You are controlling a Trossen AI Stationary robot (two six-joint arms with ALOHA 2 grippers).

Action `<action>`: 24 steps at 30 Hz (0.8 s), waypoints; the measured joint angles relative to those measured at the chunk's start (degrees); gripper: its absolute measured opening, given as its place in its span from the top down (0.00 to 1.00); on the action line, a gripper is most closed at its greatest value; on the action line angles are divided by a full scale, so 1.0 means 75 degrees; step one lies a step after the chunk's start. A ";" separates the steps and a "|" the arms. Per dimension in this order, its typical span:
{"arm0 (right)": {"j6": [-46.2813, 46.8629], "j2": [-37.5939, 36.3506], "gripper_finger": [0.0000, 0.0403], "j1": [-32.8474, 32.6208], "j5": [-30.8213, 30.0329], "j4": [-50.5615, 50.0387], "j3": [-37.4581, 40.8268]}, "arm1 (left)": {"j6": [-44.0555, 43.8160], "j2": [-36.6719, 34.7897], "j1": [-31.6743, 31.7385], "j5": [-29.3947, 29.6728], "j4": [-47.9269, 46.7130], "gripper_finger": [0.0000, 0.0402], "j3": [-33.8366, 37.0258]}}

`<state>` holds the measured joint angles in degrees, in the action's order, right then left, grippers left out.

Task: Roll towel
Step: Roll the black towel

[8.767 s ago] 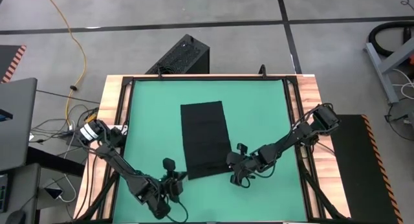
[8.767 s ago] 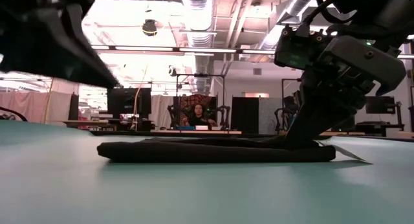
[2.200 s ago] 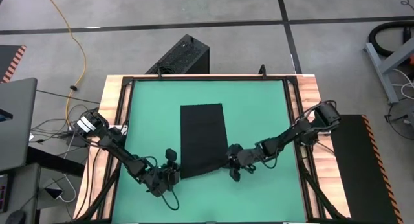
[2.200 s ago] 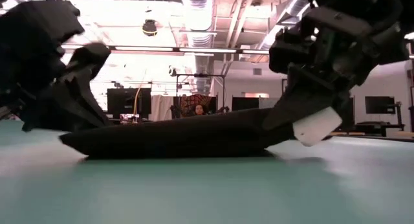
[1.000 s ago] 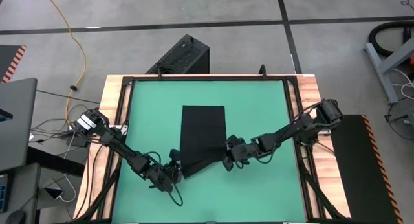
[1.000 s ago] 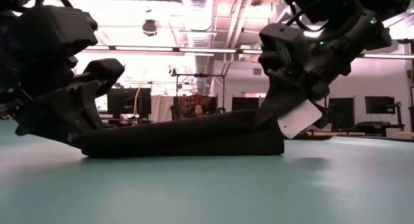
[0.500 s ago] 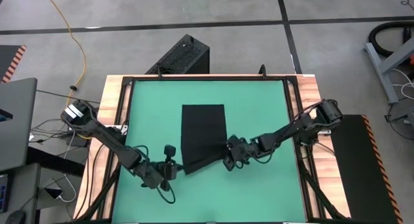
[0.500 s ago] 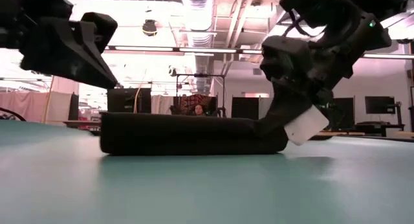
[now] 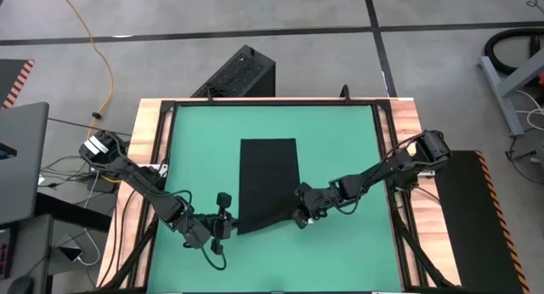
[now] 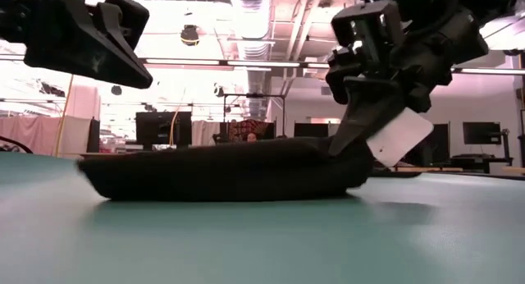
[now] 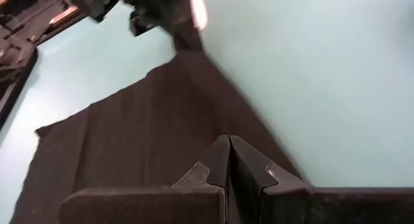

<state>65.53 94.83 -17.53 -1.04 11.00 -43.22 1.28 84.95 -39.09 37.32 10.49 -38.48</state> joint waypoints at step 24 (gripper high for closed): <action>0.1476 0.0000 0.94 0.0357 -0.0017 -0.0842 0.0000 | 0.0756 0.0316 0.0062 -0.0387 -0.0217 1.00 -0.0296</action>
<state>76.60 94.83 -14.85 -1.17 4.69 -43.22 6.95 87.32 -38.62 34.41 8.86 -40.70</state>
